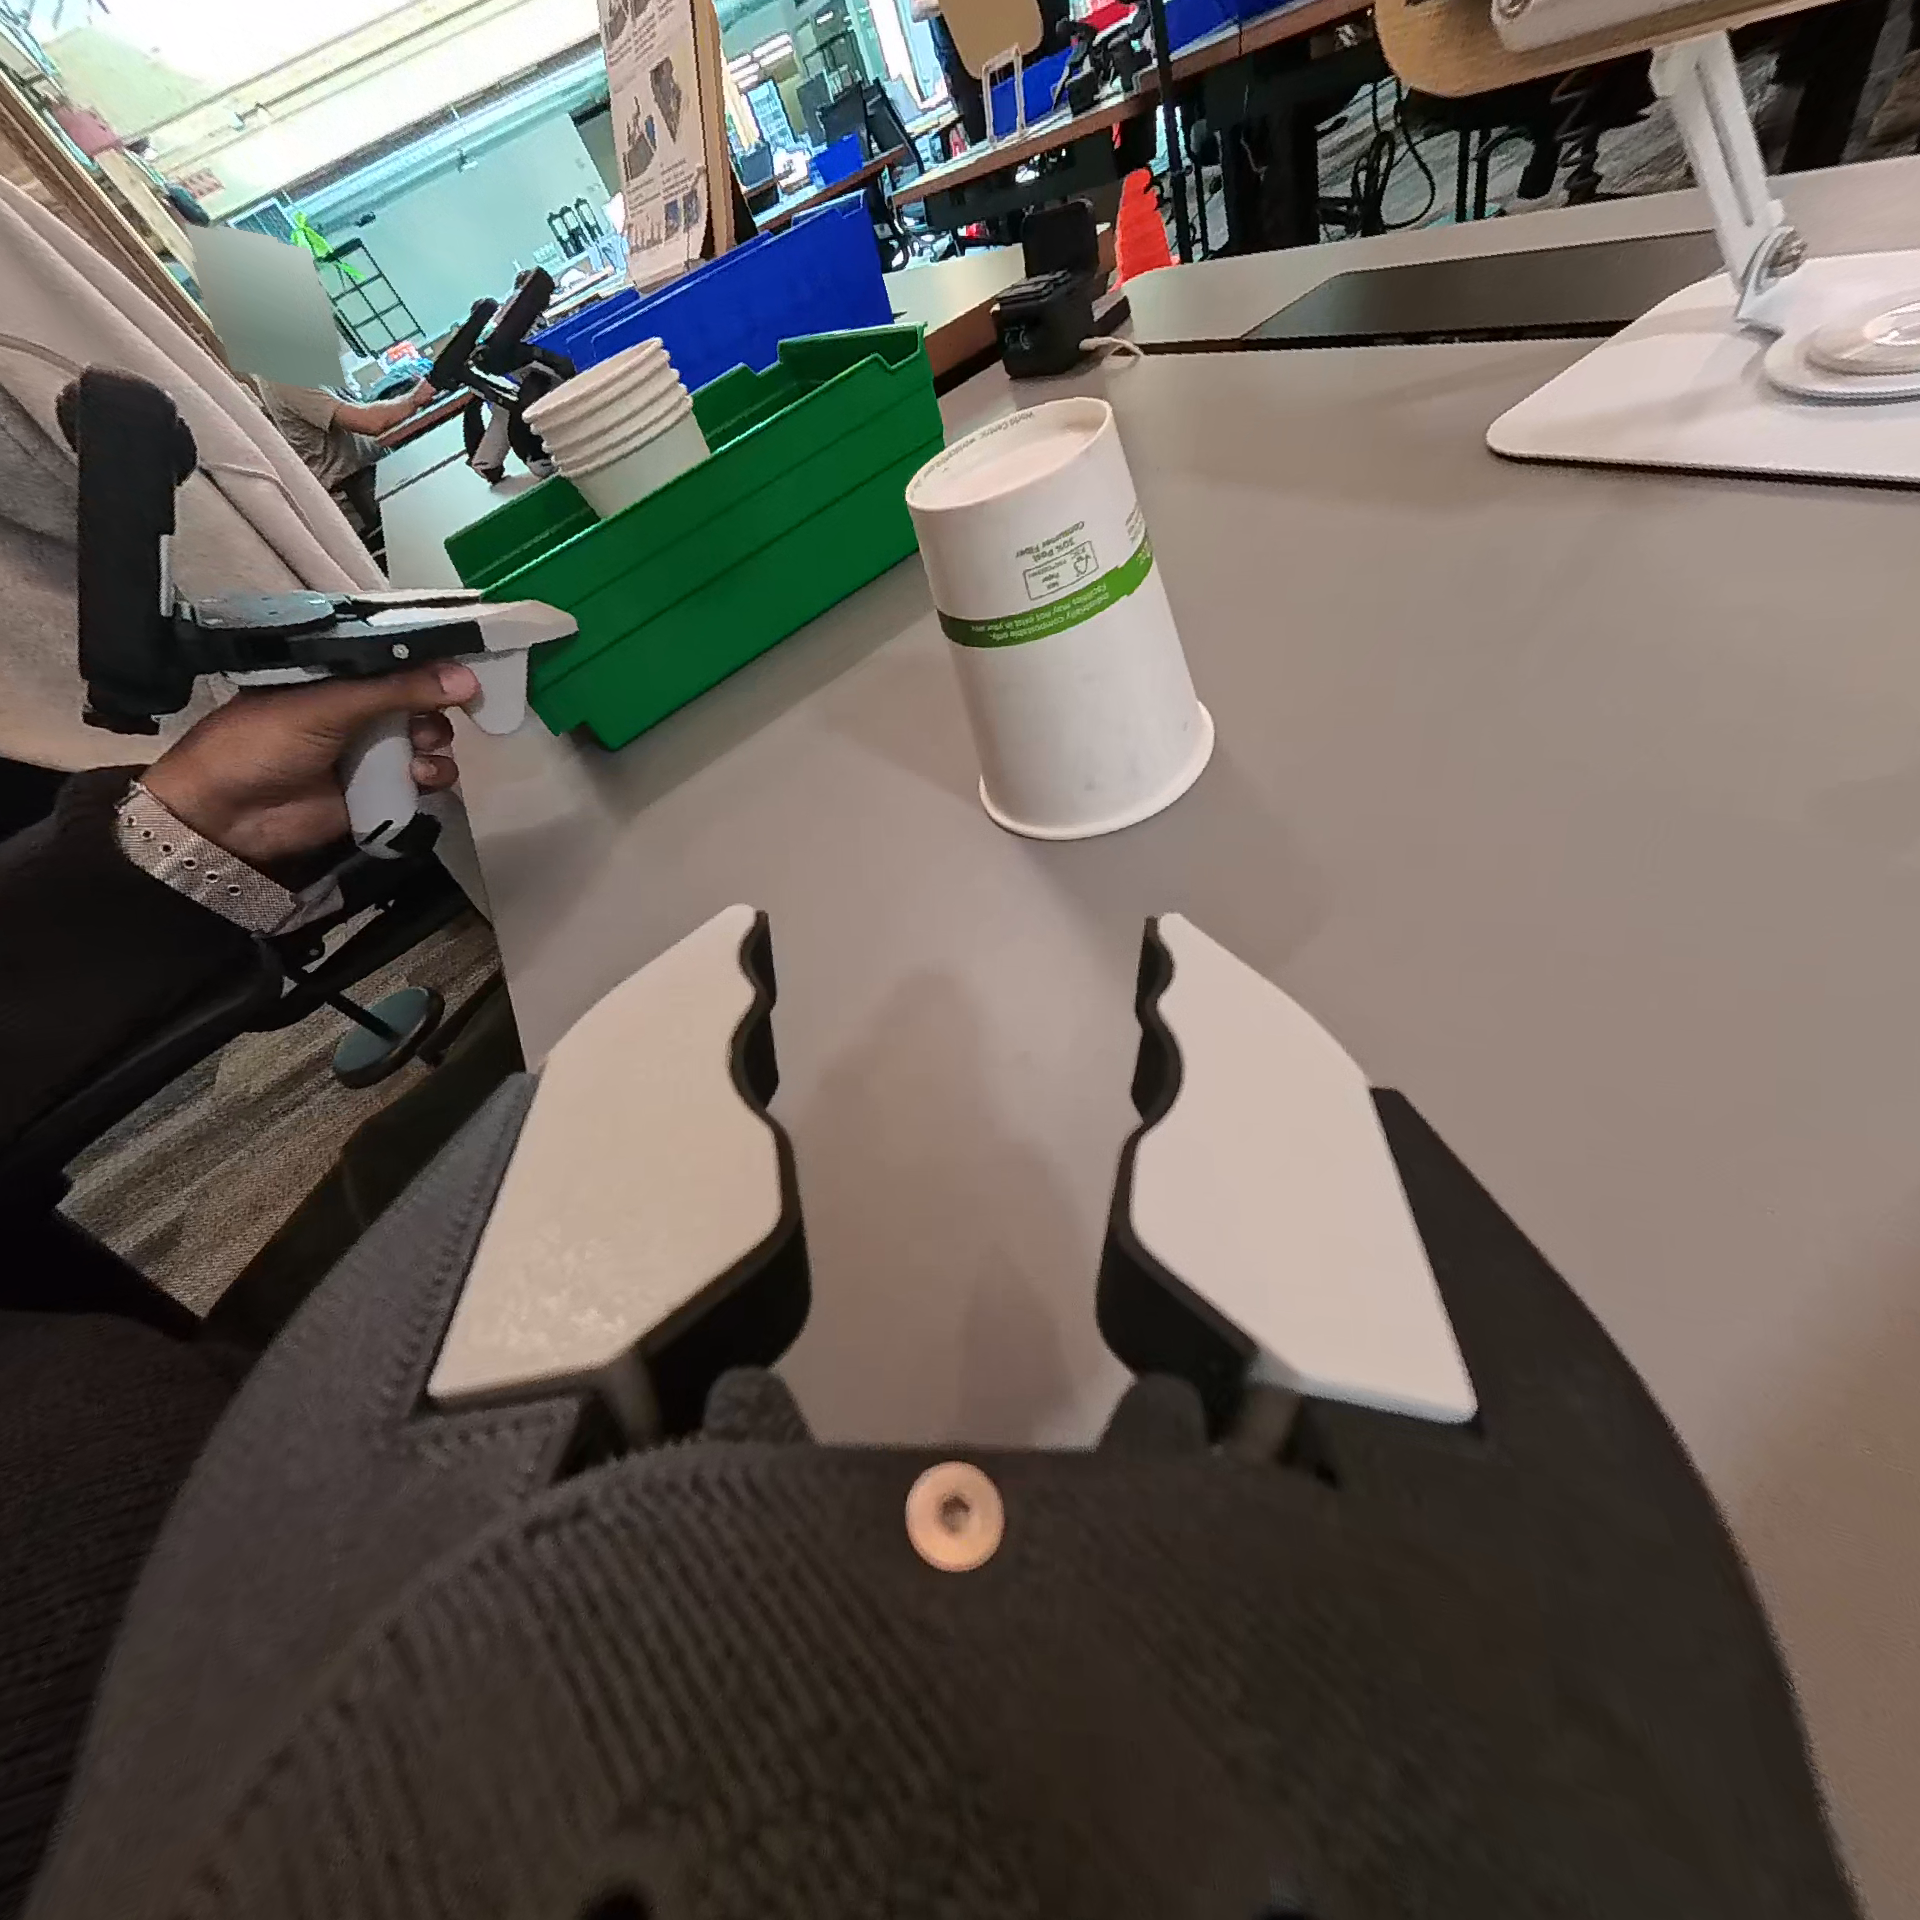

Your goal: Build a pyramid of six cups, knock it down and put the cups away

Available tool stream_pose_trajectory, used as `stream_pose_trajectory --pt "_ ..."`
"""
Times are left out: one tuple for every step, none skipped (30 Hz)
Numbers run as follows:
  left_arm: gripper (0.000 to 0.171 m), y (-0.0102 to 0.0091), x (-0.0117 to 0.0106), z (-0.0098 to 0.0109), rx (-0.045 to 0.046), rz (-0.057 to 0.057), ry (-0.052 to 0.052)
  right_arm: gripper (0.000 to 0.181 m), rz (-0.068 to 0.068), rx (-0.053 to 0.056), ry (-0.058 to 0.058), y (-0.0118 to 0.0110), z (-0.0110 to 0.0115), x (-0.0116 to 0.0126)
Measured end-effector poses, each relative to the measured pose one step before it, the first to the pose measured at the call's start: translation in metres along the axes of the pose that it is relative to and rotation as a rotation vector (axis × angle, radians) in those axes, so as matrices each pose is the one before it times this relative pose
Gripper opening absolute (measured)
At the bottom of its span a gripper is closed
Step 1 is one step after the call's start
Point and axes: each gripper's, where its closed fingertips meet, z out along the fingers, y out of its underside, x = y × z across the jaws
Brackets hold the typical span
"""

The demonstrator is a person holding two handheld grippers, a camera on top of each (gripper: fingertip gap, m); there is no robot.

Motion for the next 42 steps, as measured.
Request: stream_pose_trajectory --pt "0.009 0.00036 0.00039 0.00028 -0.00167 0.0001 0.0025 0.068 0.0026 -0.0005 -0.0001 0.00019 0.00002 0.00033" --pt "0.009 0.00034 0.00039 0.0002 -0.00187 -0.004 0.0035 0.068 0.0048 -0.0001 -0.0014 0.00014 -0.00002 0.00029" --pt "0.011 0.00018 0.00048 0.00017 -0.00108 -0.0056 0.0058 0.068 0.006 0.0014 -0.0021 -0.00009 -0.00024 0.00014" --pt "0.011 0.00048 -0.00005 0.00016 -0.00172 -0.0063 0.0036 0.068 0.0063 0.0026 -0.0022 -0.00034 -0.00027 0.00012" --pt "0.011 0.00055 -0.00013 0.00029 -0.00323 -0.0034 0.0027 0.068 0.0057 0.0027 -0.0023 -0.00036 -0.00018 0.00011" --pt "0.011 0.00087 0.00011 0.00045 -0.00563 0.0018 0.0016 0.068 0.0046 0.0019 -0.0012 -0.00022 -0.00027 0.00023" --pt "0.013 0.00124 0.00014 0.00051 -0.00785 0.0027 -0.0002 0.068 0.0036 0.0013 0.0001 -0.00025 -0.00016 0.00035" --pt "0.018 0.00026 0.0008 0.00013 -0.00269 0.0031 0.0036 0.069 0.0029 0.0009 0.0004 -0.00014 -0.00023 0.00036" --pt "0.024 -0.00096 0.00095 -0.00058 0.00337 0.002 0.0038 0.069 0.0024 0.0005 0.0002 -0.00006 -0.00012 0.00019" --pt "0.029 -0.00217 -0.00023 -0.00093 0.00994 -0.0006 -0.0042 0.069 0.0021 0.0 -0.0002 0.0001 -0.00014 0.0002" --pt "0.035 -0.00266 -0.00012 -0.00114 0.01458 0.0035 -0.0035 0.07 0.0021 -0.0013 -0.0003 0.00022 0.00007 0.00013" --pt "0.039 -0.00262 0.00033 -0.00109 0.01437 0.0065 -0.0023 0.07 0.0022 -0.0024 -0.0007 0.00054 0.00013 0.00011" --pt "0.046 -0.00311 0.0009 -0.00125 0.01368 0.0062 -0.0026 0.071 0.0022 -0.0024 -0.0014 0.00044 0.00011 -0.00002" --pt "0.055 -0.00432 0.00129 -0.00153 0.01692 0.0107 -0.0057 0.071 0.0022 -0.0017 -0.0012 0.00035 0.00016 0.0" --pt "0.06 -0.00565 0.00153 -0.00226 0.02376 0.0231 -0.0117 0.072 0.0021 -0.0009 -0.0004 0.00029 0.00009 0.00008" --pt "0.066 -0.00696 0.00181 -0.00278 0.03361 0.0336 -0.0173 0.072 0.0018 -0.0006 0.0003 0.00016 0.00009 0.00014" --pt "0.071 -0.00881 0.00283 -0.00335 0.04471 0.038 -0.0167 0.072 0.0014 -0.0005 0.0002 0.00015 0.0 0.00021" --pt "0.071 -0.01005 0.00336 -0.00399 0.05166 0.0409 -0.0159 0.073 0.0013 -0.0004 0.0001 0.00005 -0.00001 0.00017" --pt "0.072 -0.01063 0.00372 -0.00398 0.05482 0.0403 -0.0159 0.073 0.0014 -0.0005 0.0001 0.00019 0.00007 0.00032" --pt "0.071 -0.01051 0.00443 -0.00376 0.05398 0.0344 -0.0108 0.074 0.0014 -0.0015 -0.0004 0.00032 0.00017 0.00016" --pt "0.071 -0.00935 0.00544 -0.00329 0.04779 0.0175 -0.0031 0.075 0.0008 -0.0034 -0.0008 0.00074 0.00044 0.00004" --pt "0.07 -0.00795 0.00719 -0.00275 0.03929 -0.0052 0.0112 0.077 -0.0009 -0.0065 -0.0002 0.00126 0.00064 -0.00002" --pt "0.069 -0.00596 0.01006 -0.00175 0.0273 -0.0181 0.0324 0.078 -0.0041 -0.0092 0.0011 0.00163 0.00094 0.00001" --pt "0.068 -0.00327 0.01138 -0.00075 0.01177 -0.0216 0.0422 0.079 -0.0077 -0.0091 0.0024 0.00156 0.00103 -0.00026" --pt "0.067 -0.00128 0.01161 0.0003 0.00342 -0.0199 0.0422 0.079 -0.0107 -0.0071 0.0042 0.00109 0.001 -0.00034" --pt "0.067 0.00017 0.01174 0.00126 -0.00034 -0.0131 0.0424 0.079 -0.0121 -0.0037 0.006 0.00059 0.00098 -0.00029" --pt "0.068 0.00224 0.01208 0.00241 -0.00907 -0.0056 0.0433 0.079 -0.0105 -0.0007 0.006 0.00023 0.00097 -0.0004" --pt "0.068 0.00357 0.01148 0.00406 -0.0148 -0.0027 0.0376 0.079 -0.0048 0.0006 0.0031 0.00006 0.00118 -0.00075" --pt "0.069 0.00354 0.01164 0.00609 -0.01455 -0.0065 0.036 0.079 0.0035 0.0018 -0.0024 0.00008 0.00164 -0.00139" --pt "0.072 0.00299 0.01336 0.0082 -0.01645 -0.0063 0.0457 0.078 0.0108 0.0028 -0.0074 0.00004 0.00197 -0.00189" --pt "0.074 0.0035 0.01325 0.00992 -0.02013 -0.0001 0.043 0.078 0.0153 0.0018 -0.0115 0.00036 0.00215 -0.00227" --pt "0.077 0.00453 0.01195 0.01143 -0.02552 0.0101 0.0347 0.078 0.016 -0.0013 -0.013 0.00068 0.00225 -0.00229" --pt "0.081 0.00435 0.0109 0.01256 -0.02875 0.0063 0.0301 0.078 0.0125 -0.0038 -0.0104 0.00113 0.00171 -0.00194" --pt "0.083 0.00244 0.01093 0.01312 -0.02471 0.0012 0.0363 0.078 0.0065 -0.0043 -0.0054 0.00114 0.001 -0.0013" --pt "0.084 -0.00004 0.00988 0.01313 -0.02139 -0.0026 0.0347 0.078 0.0001 -0.0027 0.0 0.00076 0.00002 -0.00074" --pt "0.086 -0.00295 0.00733 0.01251 -0.01466 -0.0063 0.0253 0.078 -0.0048 -0.0001 0.0047 0.00019 -0.00093 -0.00003" --pt "0.087 -0.00544 0.00541 0.0117 -0.00304 -0.0027 0.02 0.078 -0.007 0.0039 0.0076 -0.00072 -0.0016 0.00046" --pt "0.087 -0.00616 0.00391 0.01106 0.00416 0.006 0.0214 0.078 -0.0069 0.0079 0.0079 -0.00157 -0.00195 0.00086" --pt "0.088 -0.00415 0.00231 0.01091 -0.00276 0.0078 0.0216 0.077 -0.0047 0.01 0.0059 -0.002 -0.00184 0.00127" --pt "0.09 -0.00069 0.00073 0.01067 -0.01906 -0.0017 0.0207 0.077 -0.0009 0.0089 0.0025 -0.00163 -0.00152 0.00129" --pt "0.092 0.00163 0.00038 0.00965 -0.02953 -0.0119 0.0247 0.076 0.0037 0.0042 -0.0012 -0.00041 -0.00085 0.00125" --pt "0.093 0.00252 -0.00026 0.00779 -0.02913 -0.0221 0.0218 0.076 0.0088 -0.0014 -0.0044 0.00077 -0.00041 0.00119"
